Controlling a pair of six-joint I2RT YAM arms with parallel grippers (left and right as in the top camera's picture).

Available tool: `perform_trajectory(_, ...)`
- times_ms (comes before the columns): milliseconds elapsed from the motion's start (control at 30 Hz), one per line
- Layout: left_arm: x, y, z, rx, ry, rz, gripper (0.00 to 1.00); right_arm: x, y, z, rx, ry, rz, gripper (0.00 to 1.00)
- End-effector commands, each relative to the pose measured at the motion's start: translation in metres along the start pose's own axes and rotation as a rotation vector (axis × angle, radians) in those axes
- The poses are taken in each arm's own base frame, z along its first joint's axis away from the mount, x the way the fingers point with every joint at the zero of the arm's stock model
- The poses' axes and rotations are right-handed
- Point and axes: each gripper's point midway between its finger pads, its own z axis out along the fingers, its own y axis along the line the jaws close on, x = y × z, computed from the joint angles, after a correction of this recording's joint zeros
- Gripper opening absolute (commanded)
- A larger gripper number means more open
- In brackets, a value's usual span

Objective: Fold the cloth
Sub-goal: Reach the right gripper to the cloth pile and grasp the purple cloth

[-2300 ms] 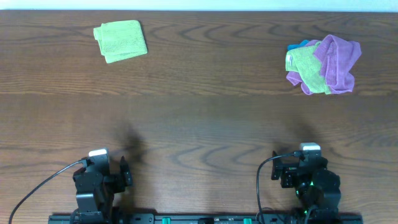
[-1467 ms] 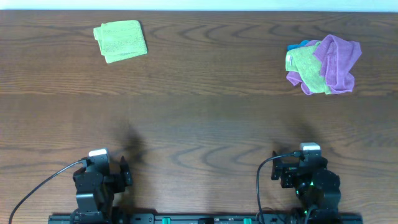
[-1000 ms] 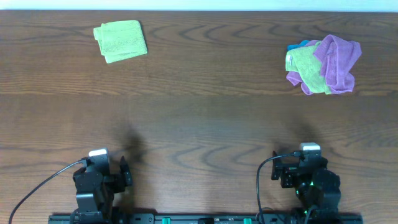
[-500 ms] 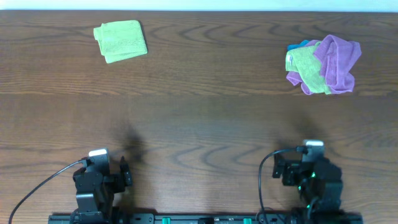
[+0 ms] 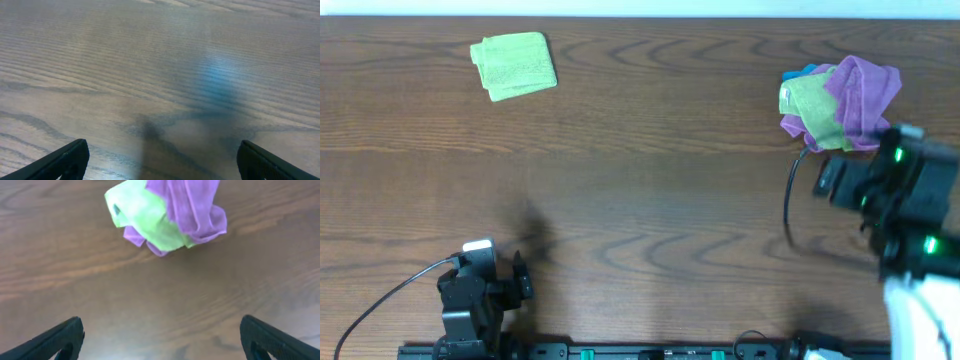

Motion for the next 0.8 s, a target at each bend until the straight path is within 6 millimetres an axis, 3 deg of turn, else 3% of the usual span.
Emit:
perform_trajectory(0,0.019,0.003,0.001,-0.015,0.069,0.022,0.95,-0.030,-0.009,0.016,0.045,0.022,0.007,0.99)
perform_trajectory(133,0.019,0.003,0.001,-0.015,0.069,0.022,0.95,-0.061,-0.015,0.050,0.066,0.058,-0.020,0.99)
perform_trajectory(433,0.019,0.003,0.001,-0.015,0.069,0.022,0.95,-0.093,-0.033,0.130,0.092,0.071,0.004,0.99)
perform_trajectory(667,0.019,0.003,0.001,-0.015,0.069,0.022,0.95,-0.086,-0.034,0.170,0.091,0.091,-0.018,0.99)
perform_trajectory(767,0.019,0.003,0.001,-0.015,0.069,0.022,0.95,-0.092,-0.028,0.182,0.050,0.063,-0.059,0.98)
